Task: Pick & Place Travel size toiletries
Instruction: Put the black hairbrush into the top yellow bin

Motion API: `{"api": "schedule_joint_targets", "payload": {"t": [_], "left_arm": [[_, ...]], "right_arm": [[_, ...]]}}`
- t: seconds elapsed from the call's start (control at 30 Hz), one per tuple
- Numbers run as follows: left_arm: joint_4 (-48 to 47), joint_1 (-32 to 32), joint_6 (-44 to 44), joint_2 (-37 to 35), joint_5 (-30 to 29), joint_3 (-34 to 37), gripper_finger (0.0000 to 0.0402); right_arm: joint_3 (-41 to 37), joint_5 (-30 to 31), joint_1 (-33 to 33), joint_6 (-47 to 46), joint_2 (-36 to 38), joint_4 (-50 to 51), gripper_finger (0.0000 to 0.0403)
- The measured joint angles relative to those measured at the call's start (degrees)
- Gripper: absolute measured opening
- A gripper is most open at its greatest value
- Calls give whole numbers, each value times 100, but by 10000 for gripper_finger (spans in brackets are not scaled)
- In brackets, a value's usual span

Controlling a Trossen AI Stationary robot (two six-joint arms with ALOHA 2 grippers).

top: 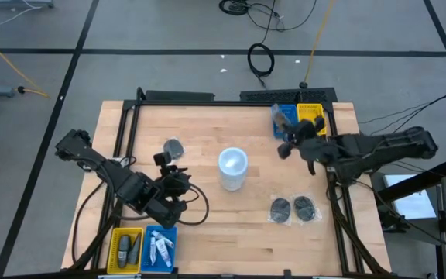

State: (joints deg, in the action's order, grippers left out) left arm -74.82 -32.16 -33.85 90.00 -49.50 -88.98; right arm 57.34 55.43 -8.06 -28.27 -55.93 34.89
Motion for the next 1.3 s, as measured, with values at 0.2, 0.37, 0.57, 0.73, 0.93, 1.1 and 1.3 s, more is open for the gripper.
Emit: {"api": "schedule_joint_targets", "payload": {"t": [0.2, 0.37, 0.57, 0.73, 0.93, 1.1, 1.3], "left_arm": [[14, 0, -331, 0, 98, 78, 113], [70, 0, -452, 0, 105, 78, 113], [196, 0, -465, 0, 120, 78, 113], [187, 0, -443, 0, 120, 78, 113], [184, 0, -450, 0, 120, 78, 113], [181, 0, -461, 0, 120, 78, 113], [181, 0, -421, 0, 146, 78, 113]], "right_arm": [[0, -388, 1119, -274, -41, 685, 22], [-2, -759, 2072, -264, -244, 1085, 22], [-2, -947, 2908, -101, -658, 1448, 22], [-2, -953, 3423, -38, -1107, 1653, 22], [-2, -1062, 3973, 226, -1671, 1670, 22], [-2, -1042, 4358, 369, -2059, 1718, 22], [-214, -897, 4741, 496, -2341, 1628, 22]]}}
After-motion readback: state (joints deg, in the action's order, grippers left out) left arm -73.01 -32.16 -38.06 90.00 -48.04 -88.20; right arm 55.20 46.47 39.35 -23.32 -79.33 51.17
